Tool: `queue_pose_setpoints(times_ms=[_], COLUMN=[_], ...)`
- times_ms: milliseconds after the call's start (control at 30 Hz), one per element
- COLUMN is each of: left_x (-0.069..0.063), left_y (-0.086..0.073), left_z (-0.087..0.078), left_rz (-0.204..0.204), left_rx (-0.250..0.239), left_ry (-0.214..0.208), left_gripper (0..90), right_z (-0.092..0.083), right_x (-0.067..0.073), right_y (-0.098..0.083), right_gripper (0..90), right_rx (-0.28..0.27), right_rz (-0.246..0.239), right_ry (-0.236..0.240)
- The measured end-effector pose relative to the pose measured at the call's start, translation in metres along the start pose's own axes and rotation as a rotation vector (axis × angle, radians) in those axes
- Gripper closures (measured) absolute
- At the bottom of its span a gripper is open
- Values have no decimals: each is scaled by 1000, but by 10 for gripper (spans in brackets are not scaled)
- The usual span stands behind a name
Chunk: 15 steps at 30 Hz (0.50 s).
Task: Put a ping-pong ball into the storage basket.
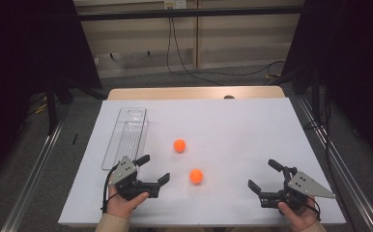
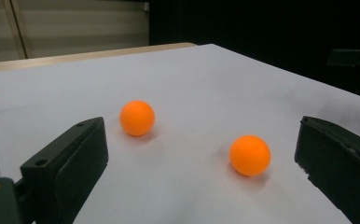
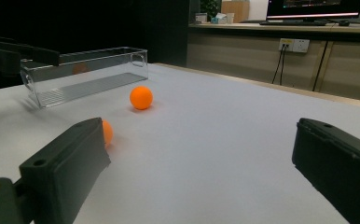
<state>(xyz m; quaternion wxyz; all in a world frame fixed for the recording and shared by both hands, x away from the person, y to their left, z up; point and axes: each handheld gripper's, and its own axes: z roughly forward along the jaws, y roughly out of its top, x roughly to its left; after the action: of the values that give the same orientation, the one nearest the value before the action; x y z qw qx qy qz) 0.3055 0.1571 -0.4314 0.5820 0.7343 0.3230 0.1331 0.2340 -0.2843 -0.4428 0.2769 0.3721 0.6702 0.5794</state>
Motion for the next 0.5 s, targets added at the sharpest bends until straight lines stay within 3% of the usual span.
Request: queue_pose_setpoints(times_ms=[500], left_x=[-7], left_y=[-1], left_z=[10], left_rz=[15], left_rx=[23], left_ry=[-32], left_gripper=[26], right_z=[0], right_x=[0], right_y=[0], right_gripper=[21], right_rx=[-4], right_rz=[-3], right_ry=[-1])
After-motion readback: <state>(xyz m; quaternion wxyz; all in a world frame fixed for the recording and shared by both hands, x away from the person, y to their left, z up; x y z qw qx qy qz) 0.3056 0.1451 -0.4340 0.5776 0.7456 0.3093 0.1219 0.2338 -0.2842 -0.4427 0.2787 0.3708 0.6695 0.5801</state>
